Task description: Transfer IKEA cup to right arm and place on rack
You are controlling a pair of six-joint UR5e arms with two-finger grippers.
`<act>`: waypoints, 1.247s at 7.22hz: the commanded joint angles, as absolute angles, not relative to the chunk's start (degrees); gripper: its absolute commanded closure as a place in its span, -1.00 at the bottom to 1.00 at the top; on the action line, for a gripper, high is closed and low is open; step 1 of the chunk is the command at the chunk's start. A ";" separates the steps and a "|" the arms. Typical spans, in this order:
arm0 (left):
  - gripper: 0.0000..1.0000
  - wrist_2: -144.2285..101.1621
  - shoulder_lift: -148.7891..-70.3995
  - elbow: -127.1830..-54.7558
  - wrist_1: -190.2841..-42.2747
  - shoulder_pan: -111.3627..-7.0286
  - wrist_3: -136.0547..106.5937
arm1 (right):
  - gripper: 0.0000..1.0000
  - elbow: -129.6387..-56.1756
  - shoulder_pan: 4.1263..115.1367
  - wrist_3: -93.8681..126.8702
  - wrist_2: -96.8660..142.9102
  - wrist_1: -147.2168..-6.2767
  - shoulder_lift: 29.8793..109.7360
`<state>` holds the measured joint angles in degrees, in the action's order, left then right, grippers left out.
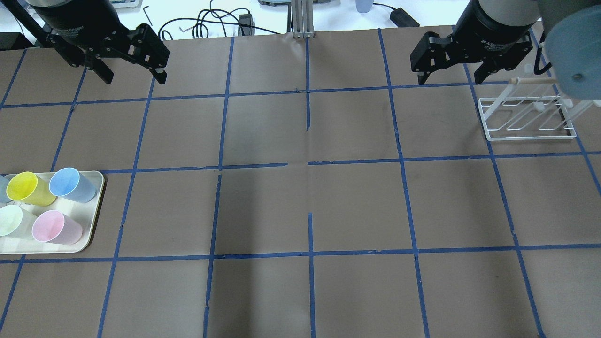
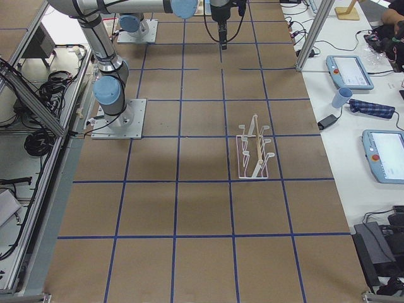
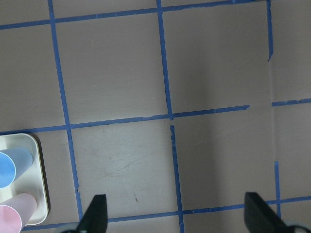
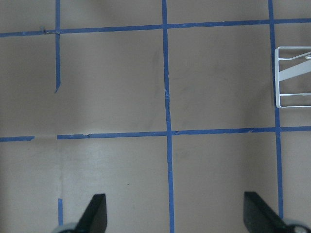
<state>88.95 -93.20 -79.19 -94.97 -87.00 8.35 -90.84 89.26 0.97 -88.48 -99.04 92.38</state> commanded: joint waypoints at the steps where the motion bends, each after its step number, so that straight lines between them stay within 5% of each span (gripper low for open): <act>1: -1.00 88.95 -93.08 -79.19 -95.10 -87.01 8.26 | -1.00 -90.79 89.21 0.97 -88.24 -99.05 92.37; 9: -1.00 89.12 -92.55 -80.24 -95.45 -79.31 13.50 | -1.00 -90.70 89.03 0.88 -88.42 -98.88 92.37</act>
<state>89.30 -92.53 -80.02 -95.43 -82.43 10.32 -90.70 89.04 0.91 -88.40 -98.88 92.43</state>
